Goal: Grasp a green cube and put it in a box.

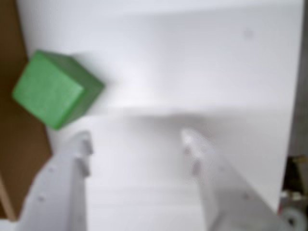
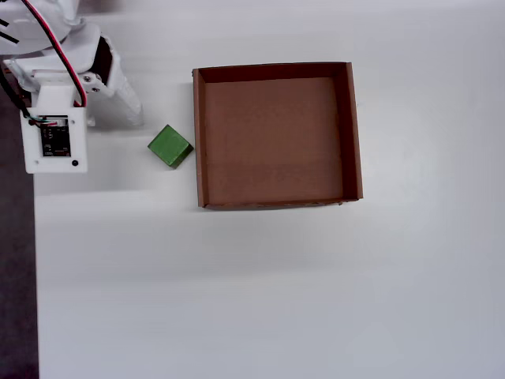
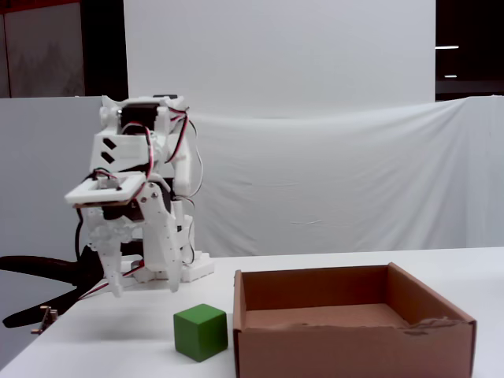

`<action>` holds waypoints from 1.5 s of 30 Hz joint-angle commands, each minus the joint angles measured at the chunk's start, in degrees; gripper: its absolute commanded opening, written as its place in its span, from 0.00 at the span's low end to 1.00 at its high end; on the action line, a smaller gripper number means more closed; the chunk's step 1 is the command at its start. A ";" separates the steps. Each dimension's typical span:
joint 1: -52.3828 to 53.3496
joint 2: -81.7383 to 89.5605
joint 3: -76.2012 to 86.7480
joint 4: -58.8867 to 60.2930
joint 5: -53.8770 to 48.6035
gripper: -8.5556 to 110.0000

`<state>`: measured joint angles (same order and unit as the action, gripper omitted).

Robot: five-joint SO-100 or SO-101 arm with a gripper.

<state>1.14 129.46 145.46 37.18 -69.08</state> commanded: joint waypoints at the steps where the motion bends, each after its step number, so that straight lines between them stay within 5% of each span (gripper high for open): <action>1: -1.23 -1.14 -4.48 -1.76 -0.79 0.30; 45: -11.43 -27.51 -30.94 11.69 -23.73 0.30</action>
<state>-9.58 102.22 118.74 49.22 -91.49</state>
